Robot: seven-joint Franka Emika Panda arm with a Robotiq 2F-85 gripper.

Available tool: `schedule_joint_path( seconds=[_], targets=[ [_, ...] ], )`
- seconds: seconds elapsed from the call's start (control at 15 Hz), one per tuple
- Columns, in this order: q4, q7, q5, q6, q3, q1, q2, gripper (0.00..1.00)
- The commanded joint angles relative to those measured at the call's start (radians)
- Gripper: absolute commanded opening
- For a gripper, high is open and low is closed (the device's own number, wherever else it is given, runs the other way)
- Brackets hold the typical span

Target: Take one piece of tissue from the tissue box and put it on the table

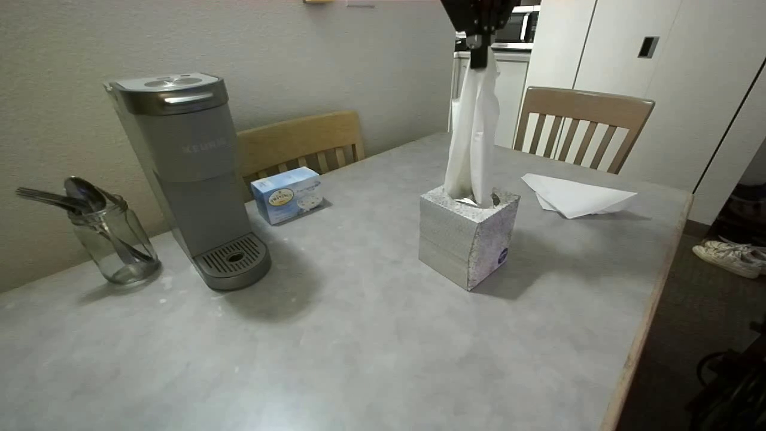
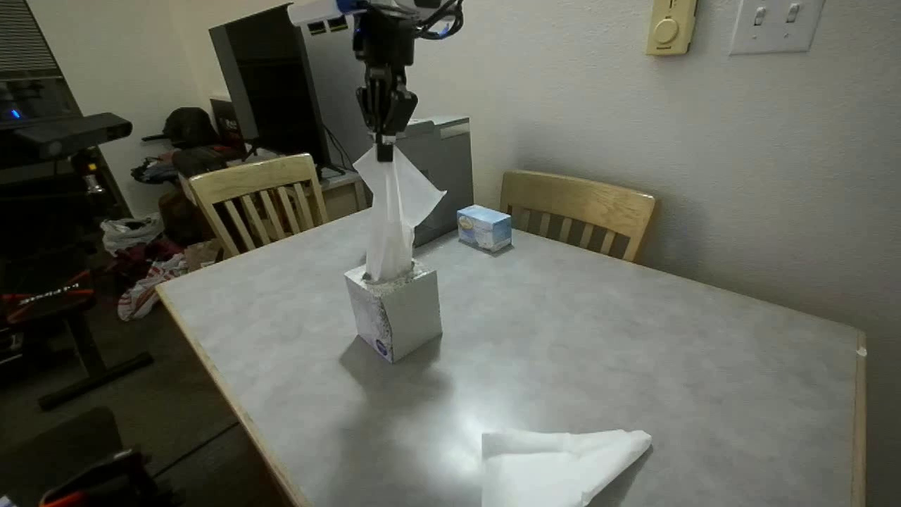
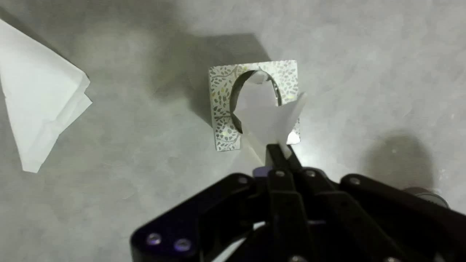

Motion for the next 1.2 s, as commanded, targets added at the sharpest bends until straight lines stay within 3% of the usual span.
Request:
schedule_joint_path(
  seconds=[0.0, 0.53, 1.13],
  targets=[
    [0.019, -0.01, -0.05, -0.034, 0.001, 0.007, -0.037, 0.0],
    [0.023, -0.018, -0.153, -0.008, 0.001, 0.017, -0.118, 0.0],
    [-0.009, -0.155, -0.175, 0.061, -0.047, -0.052, -0.169, 0.0]
  ],
)
